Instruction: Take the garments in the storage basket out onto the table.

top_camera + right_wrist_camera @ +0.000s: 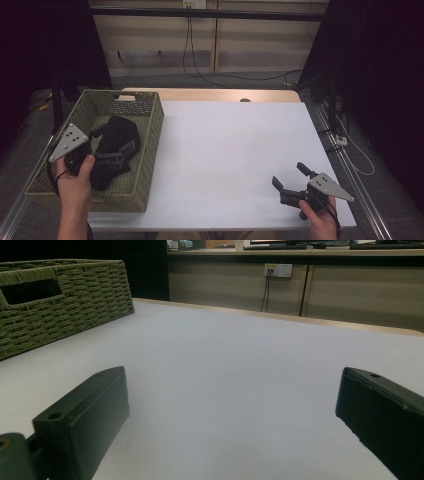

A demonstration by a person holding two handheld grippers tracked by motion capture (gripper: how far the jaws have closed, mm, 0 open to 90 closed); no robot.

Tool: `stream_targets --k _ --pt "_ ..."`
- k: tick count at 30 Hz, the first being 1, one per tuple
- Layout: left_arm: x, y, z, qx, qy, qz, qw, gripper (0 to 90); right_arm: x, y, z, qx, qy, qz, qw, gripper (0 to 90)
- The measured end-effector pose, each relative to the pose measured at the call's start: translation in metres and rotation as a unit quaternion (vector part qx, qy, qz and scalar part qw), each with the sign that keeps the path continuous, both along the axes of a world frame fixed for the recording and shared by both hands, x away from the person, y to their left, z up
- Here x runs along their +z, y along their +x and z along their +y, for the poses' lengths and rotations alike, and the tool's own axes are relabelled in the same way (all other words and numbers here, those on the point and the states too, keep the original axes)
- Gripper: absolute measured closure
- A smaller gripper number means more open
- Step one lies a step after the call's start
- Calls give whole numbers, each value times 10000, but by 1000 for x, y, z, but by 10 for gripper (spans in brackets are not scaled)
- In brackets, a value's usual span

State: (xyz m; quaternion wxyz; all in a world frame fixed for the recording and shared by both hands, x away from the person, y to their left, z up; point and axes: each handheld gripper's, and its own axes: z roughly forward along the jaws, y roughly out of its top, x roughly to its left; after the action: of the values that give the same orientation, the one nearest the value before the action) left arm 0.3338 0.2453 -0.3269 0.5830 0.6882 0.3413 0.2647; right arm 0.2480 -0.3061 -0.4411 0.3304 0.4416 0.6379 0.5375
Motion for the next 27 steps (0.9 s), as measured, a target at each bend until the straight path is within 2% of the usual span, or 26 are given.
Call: stream_targets --k 22,27 --pt "-2 4 2 39 -20 80 10000 12 1 -1 1 98 -43 -13 9999 0" --pt "0 8 3 83 48 97 9999 13 1 -3 0 115 -66 -21 9999 0"
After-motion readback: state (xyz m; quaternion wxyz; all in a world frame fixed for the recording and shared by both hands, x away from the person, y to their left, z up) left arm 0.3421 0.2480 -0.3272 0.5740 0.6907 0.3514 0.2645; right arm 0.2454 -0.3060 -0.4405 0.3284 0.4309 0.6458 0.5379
